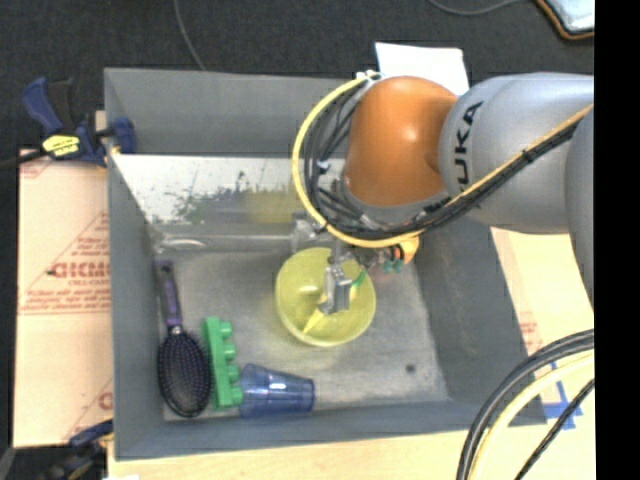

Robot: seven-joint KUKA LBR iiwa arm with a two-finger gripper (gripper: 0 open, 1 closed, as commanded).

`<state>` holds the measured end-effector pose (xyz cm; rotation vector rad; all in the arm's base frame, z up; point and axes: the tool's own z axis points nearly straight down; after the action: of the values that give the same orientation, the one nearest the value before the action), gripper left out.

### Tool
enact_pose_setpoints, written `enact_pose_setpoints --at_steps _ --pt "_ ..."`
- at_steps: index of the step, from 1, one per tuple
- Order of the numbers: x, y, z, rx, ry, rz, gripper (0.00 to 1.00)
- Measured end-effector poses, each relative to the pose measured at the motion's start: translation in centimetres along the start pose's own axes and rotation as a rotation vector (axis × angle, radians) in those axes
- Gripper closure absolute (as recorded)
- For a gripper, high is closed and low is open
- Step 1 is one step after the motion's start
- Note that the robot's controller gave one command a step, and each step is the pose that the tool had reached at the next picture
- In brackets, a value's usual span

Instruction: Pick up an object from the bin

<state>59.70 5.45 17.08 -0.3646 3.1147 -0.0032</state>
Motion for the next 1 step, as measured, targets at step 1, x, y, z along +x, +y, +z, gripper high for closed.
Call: enact_pose_setpoints --at_steps 1 --pt "0.92 -1.56 0.02 0.001 0.0 0.007 0.0"
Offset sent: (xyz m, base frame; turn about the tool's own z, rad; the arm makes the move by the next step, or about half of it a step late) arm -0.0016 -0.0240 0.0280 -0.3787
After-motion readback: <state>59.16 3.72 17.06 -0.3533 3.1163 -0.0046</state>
